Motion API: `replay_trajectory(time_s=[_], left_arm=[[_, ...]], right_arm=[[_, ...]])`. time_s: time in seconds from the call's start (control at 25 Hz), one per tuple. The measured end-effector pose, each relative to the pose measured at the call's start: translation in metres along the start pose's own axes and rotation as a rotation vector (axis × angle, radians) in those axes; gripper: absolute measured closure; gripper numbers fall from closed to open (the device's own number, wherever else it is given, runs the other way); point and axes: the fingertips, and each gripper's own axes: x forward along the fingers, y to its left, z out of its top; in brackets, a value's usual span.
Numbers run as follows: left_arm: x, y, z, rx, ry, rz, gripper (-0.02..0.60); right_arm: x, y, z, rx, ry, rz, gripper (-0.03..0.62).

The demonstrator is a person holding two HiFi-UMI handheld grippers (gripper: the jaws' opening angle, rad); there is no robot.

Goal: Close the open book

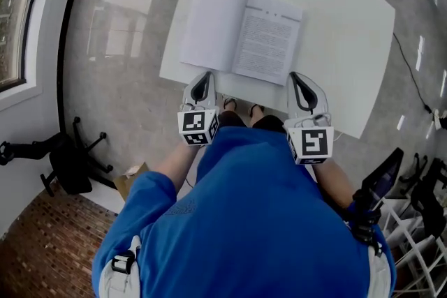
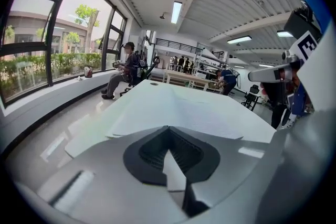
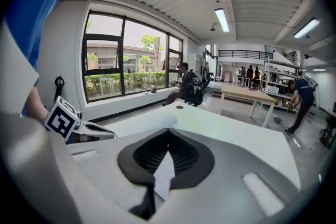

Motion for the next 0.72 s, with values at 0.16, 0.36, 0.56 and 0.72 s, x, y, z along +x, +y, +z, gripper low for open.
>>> replay_trajectory(time_s=[0.16, 0.36, 0.56, 0.72], left_arm=[[0.002, 0.010, -0.009, -0.102, 0.004, -0.016, 0.574], [0.004, 0.019, -0.012, -0.239, -0.015, -0.055, 0.572], [0.010, 0.023, -0.018, -0.340, -0.001, -0.099, 0.430], [0.015, 0.030, -0.018, -0.434, -0.003, -0.110, 0.420]], right_arm=[[0.009, 0.005, -0.001, -0.023, 0.018, 0.009, 0.591], [0.017, 0.013, 0.006, -0.053, 0.028, 0.023, 0.592], [0.019, 0.017, 0.003, -0.065, 0.035, 0.024, 0.592], [0.020, 0.018, 0.003, -0.088, 0.039, 0.025, 0.591]])
